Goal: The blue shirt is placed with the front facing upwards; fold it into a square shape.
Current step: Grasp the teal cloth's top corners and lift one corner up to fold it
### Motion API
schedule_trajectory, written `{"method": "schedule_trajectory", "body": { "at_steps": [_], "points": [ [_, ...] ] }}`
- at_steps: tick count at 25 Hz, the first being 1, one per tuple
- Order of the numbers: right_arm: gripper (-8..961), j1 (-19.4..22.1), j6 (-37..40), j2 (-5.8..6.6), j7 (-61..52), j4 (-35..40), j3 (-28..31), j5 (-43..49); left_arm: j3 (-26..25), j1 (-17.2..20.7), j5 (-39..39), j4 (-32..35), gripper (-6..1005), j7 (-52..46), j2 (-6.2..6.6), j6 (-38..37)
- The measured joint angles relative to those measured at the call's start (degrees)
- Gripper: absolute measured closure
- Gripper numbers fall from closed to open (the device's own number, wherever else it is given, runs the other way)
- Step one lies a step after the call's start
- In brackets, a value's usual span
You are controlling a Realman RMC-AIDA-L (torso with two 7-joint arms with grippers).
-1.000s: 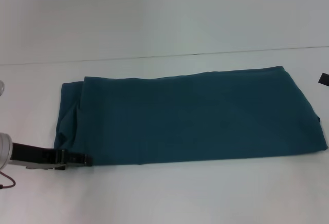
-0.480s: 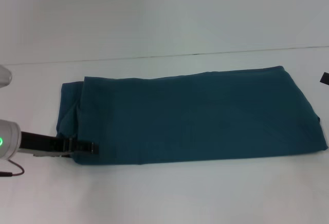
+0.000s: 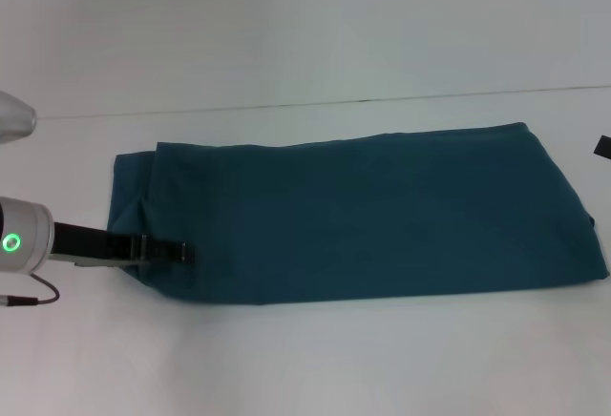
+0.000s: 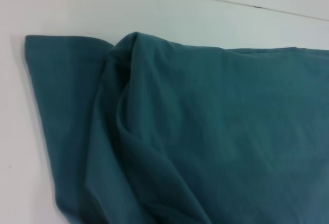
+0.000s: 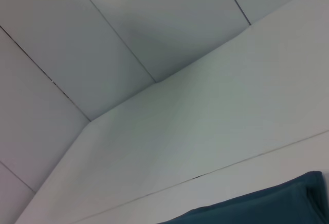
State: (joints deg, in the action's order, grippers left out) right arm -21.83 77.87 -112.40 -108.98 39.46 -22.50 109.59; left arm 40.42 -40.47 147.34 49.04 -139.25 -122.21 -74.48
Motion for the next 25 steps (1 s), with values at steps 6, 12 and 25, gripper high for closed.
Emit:
{"method": "schedule_trajectory", "body": {
  "at_steps": [6, 12, 25],
  "points": [
    [158, 0.0, -0.2, 0.0, 0.0, 0.0, 0.0, 0.0, 0.2, 1.1, 0.4, 0.1, 133, 0.0, 0.05, 0.3],
    [158, 0.0, -0.2, 0.0, 0.0, 0.0, 0.1, 0.0, 0.2, 2.1, 0.8, 0.3, 136, -0.2, 0.51, -1.3],
    [158, 0.0, -0.3, 0.16, 0.0, 0.0, 0.2, -0.1, 0.2, 2.5, 3.7, -0.2, 142, -0.8, 0.6, -4.2]
  ]
}}
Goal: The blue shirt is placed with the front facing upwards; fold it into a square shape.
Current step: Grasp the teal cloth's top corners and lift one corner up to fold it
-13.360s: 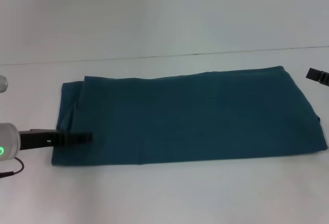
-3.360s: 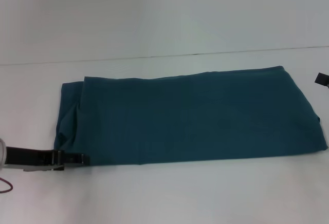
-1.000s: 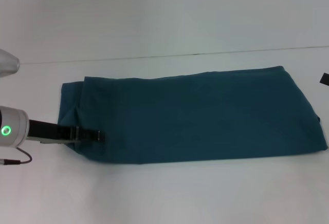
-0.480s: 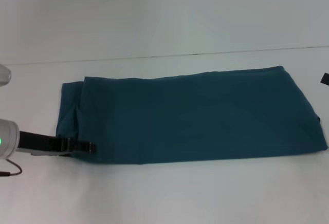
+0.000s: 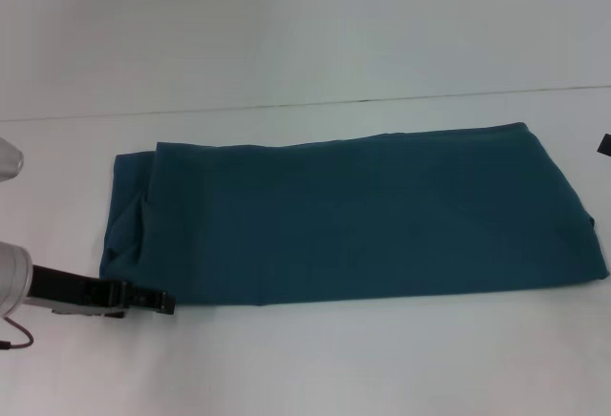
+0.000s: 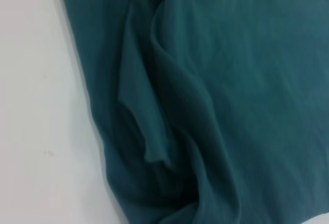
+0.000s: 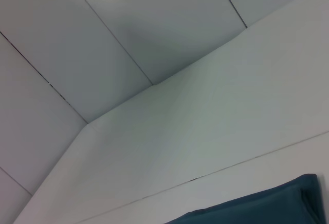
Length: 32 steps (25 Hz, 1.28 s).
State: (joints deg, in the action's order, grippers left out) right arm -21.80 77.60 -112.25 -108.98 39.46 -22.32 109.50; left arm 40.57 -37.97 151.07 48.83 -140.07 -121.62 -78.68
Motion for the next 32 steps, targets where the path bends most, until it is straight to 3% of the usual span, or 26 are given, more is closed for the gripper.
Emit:
{"method": "schedule_trajectory", "body": {
  "at_steps": [32],
  "points": [
    [158, 0.5, 0.4, 0.1, 0.0, 0.0, 0.2, -0.1, -0.6, -2.7, -0.8, -1.9, 158, -0.1, 0.06, 8.0]
  ]
}}
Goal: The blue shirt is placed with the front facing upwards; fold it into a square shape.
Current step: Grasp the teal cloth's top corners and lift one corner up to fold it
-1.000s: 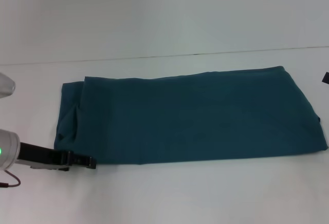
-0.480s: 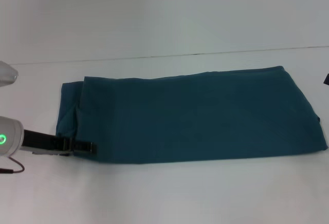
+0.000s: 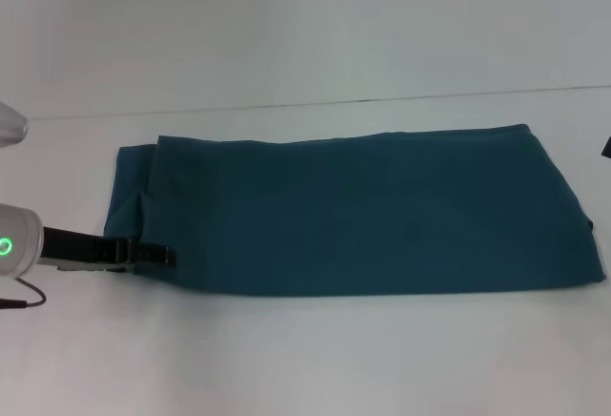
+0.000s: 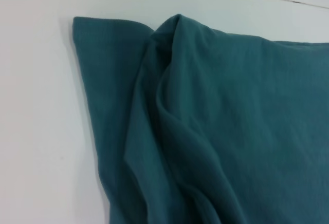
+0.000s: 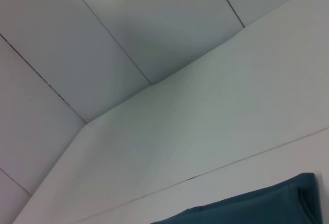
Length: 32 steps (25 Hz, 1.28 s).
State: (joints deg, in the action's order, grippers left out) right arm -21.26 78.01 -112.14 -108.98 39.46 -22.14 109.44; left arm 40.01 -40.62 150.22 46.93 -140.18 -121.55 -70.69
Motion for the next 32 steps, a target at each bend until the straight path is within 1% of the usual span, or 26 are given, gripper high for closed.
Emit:
{"method": "schedule_trajectory", "body": {
  "at_steps": [14, 19, 24, 27, 32],
  "points": [
    [168, -0.1, -0.1, 0.0, 0.0, 0.0, 0.0, 0.0, -0.2, 0.3, -0.1, 0.2, 165, 0.0, 0.07, 0.1],
    [174, -0.2, -0.2, 0.0, 0.0, 0.0, 0.0, 0.0, -0.3, 0.7, -0.1, 0.2, 168, -0.1, -0.04, 1.5],
    [181, -0.3, -0.2, 0.0, 0.0, 0.0, 0.0, 0.0, -0.3, 0.9, 0.4, 0.2, 345, -0.7, -0.18, 2.8],
    [185, -0.3, -0.3, -0.07, 0.0, 0.0, 0.0, 0.0, -0.3, 1.3, 0.4, 0.2, 553, -1.0, -0.23, 3.3],
    [191, -0.2, -0.4, -0.17, 0.0, 0.0, 0.0, 0.0, -0.5, 1.6, 0.2, 0.4, 670, -1.1, -0.2, 3.4]
  ]
}}
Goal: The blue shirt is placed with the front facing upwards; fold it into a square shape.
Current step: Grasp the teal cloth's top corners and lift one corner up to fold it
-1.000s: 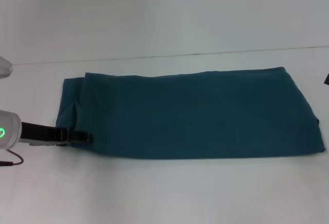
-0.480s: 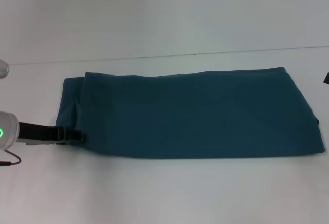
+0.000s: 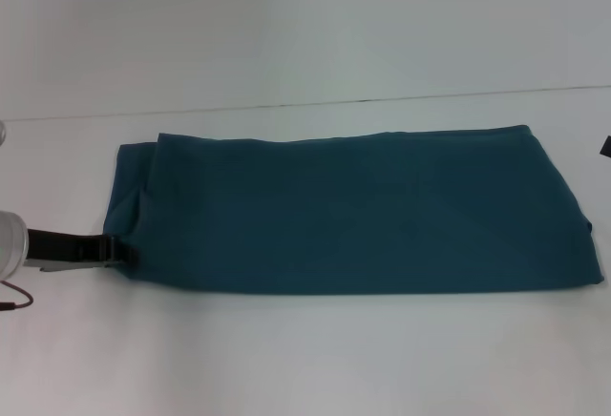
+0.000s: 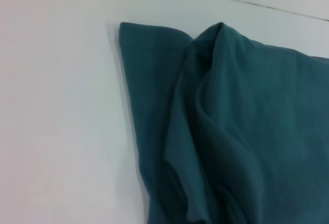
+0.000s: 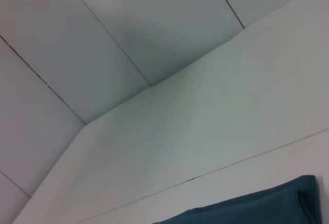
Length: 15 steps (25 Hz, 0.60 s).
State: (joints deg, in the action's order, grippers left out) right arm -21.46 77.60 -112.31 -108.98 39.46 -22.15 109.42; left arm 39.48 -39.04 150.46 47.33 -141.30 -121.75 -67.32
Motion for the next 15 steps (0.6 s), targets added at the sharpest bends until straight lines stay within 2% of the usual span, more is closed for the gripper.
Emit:
{"method": "schedule_trajectory", "body": {
  "at_steps": [11, 15],
  "points": [
    [205, 0.2, 0.0, -0.45, 0.4, 0.0, 0.0, 0.0, -1.0, 0.7, -0.4, 0.6, 961, 0.4, -0.02, 0.0],
    [210, 0.2, 0.0, -0.87, 1.4, -0.1, 0.0, 0.0, -1.1, 1.7, -2.0, 1.6, 961, 1.2, -0.18, -0.2]
  ]
}}
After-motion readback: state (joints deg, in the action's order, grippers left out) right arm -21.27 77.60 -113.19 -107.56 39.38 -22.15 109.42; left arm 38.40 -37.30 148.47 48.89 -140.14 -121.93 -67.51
